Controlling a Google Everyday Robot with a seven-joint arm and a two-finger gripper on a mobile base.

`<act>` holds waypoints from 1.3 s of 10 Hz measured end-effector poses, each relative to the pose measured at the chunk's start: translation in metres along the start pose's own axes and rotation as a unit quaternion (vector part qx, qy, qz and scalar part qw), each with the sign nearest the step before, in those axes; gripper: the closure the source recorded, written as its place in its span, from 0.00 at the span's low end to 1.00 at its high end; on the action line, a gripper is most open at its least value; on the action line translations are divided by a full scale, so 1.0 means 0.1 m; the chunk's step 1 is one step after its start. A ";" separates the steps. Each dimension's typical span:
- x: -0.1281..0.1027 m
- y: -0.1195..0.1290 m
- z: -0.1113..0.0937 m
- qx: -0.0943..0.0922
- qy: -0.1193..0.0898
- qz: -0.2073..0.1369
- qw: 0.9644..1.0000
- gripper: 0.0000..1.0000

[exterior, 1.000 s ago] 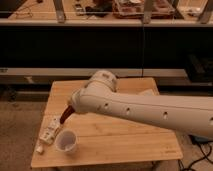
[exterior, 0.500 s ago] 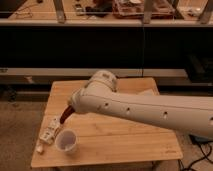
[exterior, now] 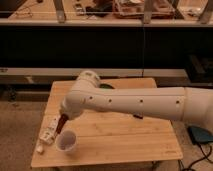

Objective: Place the pepper in the ceramic cup

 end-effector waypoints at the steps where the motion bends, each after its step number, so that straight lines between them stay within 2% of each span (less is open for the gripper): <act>1: -0.03 0.03 0.11 -0.019 -0.015 -0.019 1.000 1.00; 3: 0.00 0.05 0.19 -0.035 -0.023 -0.033 0.999 1.00; 6: 0.11 0.05 0.23 -0.046 0.000 -0.056 0.997 1.00; 8: 0.14 0.01 0.26 -0.045 0.021 -0.077 0.996 1.00; 10: 0.06 -0.03 0.28 -0.039 0.030 -0.097 0.994 1.00; 11: 0.01 -0.04 0.29 -0.035 0.028 -0.102 0.994 1.00; 13: -0.15 -0.04 0.31 -0.023 0.007 -0.107 0.994 1.00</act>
